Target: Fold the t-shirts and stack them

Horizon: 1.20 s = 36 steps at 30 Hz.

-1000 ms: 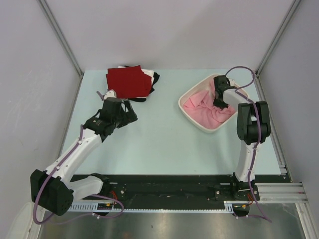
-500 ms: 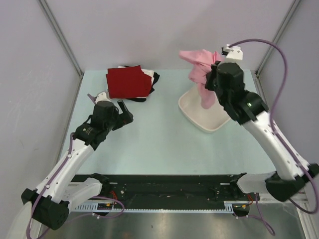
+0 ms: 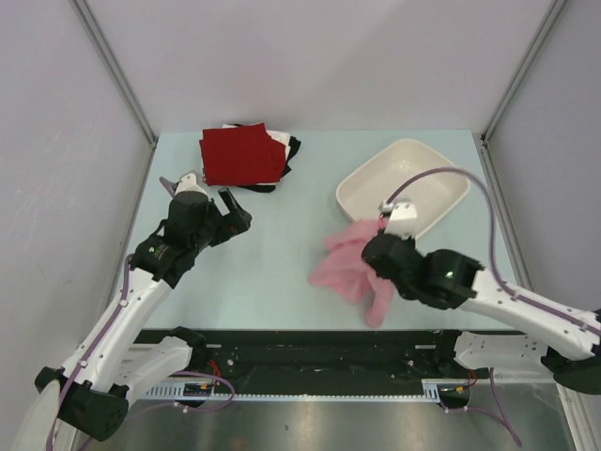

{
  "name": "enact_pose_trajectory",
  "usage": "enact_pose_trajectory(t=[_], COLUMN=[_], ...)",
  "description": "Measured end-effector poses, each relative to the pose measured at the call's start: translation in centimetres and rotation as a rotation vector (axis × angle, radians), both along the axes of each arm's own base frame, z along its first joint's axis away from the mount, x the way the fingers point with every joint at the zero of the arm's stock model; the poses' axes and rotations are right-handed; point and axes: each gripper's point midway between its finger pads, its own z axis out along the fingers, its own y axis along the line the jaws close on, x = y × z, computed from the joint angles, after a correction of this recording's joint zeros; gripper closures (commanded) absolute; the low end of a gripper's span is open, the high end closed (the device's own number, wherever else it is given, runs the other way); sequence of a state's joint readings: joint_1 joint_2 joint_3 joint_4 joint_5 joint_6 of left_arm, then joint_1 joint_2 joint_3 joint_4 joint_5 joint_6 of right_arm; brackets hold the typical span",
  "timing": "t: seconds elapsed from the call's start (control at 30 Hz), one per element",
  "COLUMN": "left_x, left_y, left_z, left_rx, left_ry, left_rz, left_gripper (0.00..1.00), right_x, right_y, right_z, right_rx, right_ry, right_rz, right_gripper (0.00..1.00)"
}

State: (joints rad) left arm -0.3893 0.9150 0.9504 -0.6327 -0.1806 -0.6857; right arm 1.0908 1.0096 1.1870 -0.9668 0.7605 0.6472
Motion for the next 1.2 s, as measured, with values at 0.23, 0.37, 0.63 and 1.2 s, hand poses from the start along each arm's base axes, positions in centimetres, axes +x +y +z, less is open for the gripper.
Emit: enact_pose_trajectory(t=[0.23,0.37,0.63,1.2], left_x=[-0.4,-0.6,3.8,8.2], left_y=[-2.6,-6.9,-17.0,-33.0], left_z=[-1.3,-2.3,-3.7,-13.1], left_rx=[-0.054,-0.026,0.054,0.023], left_ry=[-0.002,0.012,0.054,0.218], left_rz=[-0.111,-0.260,-0.461,-0.690], left_gripper=[0.03,0.03,0.02,0.06], right_x=[-3.0,-2.0,-0.2,-1.7], right_y=[-1.5,-1.9,-4.1,-6.7], right_z=[-10.0,-8.2,-3.1,-3.9], right_rx=[-0.183,-0.105,0.070,0.045], right_ry=[0.168,0.100,-0.027,-0.024], right_rz=[-0.039,-0.082,-0.178,-0.219], right_gripper=[0.00,0.00,0.00,0.00])
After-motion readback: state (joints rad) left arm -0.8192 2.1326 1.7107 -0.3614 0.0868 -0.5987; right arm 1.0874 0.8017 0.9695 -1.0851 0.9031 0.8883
